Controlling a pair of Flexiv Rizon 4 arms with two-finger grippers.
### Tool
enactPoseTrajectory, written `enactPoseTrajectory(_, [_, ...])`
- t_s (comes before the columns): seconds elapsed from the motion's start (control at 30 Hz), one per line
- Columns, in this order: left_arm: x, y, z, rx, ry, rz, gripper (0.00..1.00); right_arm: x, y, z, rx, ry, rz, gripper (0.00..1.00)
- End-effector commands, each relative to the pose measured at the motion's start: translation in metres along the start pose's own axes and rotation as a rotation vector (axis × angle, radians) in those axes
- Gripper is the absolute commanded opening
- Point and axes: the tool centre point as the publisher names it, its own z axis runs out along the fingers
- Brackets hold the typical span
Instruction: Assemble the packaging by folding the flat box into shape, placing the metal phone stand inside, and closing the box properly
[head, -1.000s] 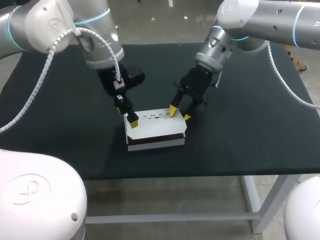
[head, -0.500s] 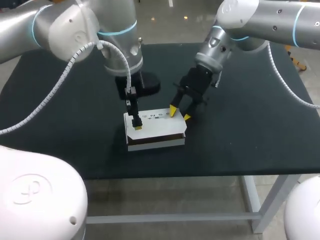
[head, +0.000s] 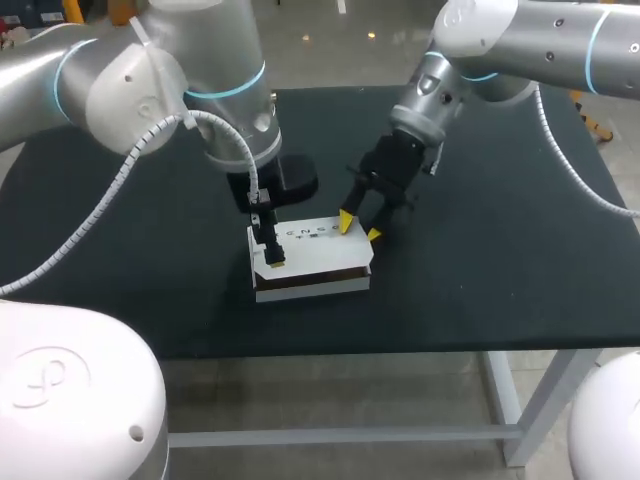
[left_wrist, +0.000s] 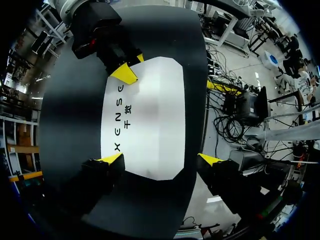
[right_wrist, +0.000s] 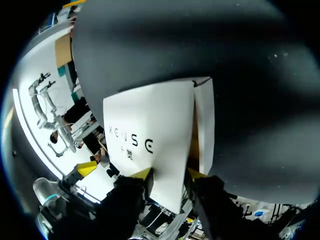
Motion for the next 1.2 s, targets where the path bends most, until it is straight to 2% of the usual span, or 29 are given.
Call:
enactPoseTrajectory(0.03, [-0.002, -0.003, 0.006, -0.004, 0.019, 0.013, 1.00, 0.000, 0.000, 0.001, 0.000, -0.001, -0.001, 0.45])
enactPoseTrajectory(0.37, [-0.002, -0.007, 0.021, 0.034, 0.044, 0.015, 1.00, 0.000, 0.000, 0.001, 0.000, -0.001, -0.001, 0.44])
enactPoseTrajectory(0.57, [-0.007, -0.011, 0.030, 0.016, 0.033, 0.006, 1.00, 0.000, 0.000, 0.001, 0.000, -0.001, -0.001, 0.44])
enactPoseTrajectory(1.07, [-0.016, -0.012, 0.040, -0.003, 0.006, -0.043, 0.88, 0.000, 0.000, 0.001, 0.000, -0.001, -0.001, 0.43])
enactPoseTrajectory(1.2, [-0.018, -0.012, 0.041, -0.005, -0.001, -0.053, 0.82, 0.000, 0.000, 0.001, 0.000, -0.001, -0.001, 0.43])
